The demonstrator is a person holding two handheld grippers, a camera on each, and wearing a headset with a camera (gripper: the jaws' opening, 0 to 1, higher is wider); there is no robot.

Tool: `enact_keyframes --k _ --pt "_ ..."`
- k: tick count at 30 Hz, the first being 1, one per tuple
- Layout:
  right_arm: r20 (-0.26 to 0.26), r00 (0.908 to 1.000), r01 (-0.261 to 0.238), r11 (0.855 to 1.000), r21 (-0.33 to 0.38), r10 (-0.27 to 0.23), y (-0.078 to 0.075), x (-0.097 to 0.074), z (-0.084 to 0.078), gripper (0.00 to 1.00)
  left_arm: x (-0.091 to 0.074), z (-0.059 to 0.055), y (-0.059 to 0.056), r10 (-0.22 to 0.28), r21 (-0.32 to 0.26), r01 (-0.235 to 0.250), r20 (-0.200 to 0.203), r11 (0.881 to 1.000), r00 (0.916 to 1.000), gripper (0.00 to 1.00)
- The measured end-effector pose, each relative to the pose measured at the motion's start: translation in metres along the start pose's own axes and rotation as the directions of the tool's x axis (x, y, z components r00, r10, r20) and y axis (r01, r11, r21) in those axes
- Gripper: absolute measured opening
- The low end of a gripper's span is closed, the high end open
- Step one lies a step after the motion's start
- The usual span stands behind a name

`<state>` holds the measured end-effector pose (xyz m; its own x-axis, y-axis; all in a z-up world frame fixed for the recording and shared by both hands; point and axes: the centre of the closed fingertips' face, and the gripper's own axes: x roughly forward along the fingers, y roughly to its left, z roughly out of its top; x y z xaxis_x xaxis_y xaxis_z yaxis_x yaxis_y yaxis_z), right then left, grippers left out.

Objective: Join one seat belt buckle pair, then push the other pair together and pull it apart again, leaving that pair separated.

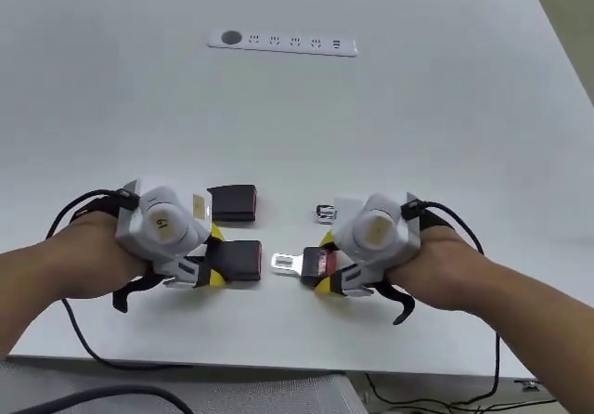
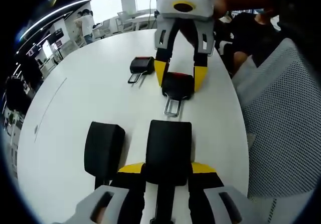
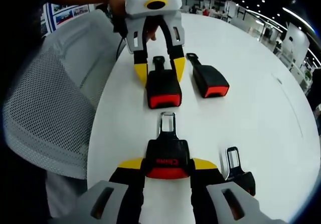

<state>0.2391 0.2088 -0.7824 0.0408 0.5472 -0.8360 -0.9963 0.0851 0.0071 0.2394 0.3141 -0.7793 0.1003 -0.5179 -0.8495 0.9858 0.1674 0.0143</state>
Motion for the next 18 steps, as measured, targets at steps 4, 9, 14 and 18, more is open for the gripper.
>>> enact_keyframes --k 4,9,14,18 --pt "0.012 0.9999 -0.002 1.000 0.004 0.002 0.002 0.004 0.006 0.32 0.000 -0.001 0.000 0.001 -0.003 -0.001 -0.003 1.000 1.0000 0.34" --pt "0.020 0.9998 0.001 1.000 0.006 -0.001 0.002 0.006 0.011 0.32 0.000 -0.001 0.000 0.000 -0.003 0.000 -0.007 1.000 1.0000 0.34" --pt "0.023 0.9997 -0.004 1.000 0.008 0.004 -0.002 0.007 0.013 0.32 0.000 -0.001 0.001 -0.008 -0.001 0.008 -0.016 1.000 0.9998 0.34" --pt "0.021 0.9997 -0.011 1.000 -0.010 0.011 -0.002 0.008 0.013 0.32 0.000 -0.001 0.001 -0.013 0.004 0.013 -0.021 1.000 0.9997 0.34"
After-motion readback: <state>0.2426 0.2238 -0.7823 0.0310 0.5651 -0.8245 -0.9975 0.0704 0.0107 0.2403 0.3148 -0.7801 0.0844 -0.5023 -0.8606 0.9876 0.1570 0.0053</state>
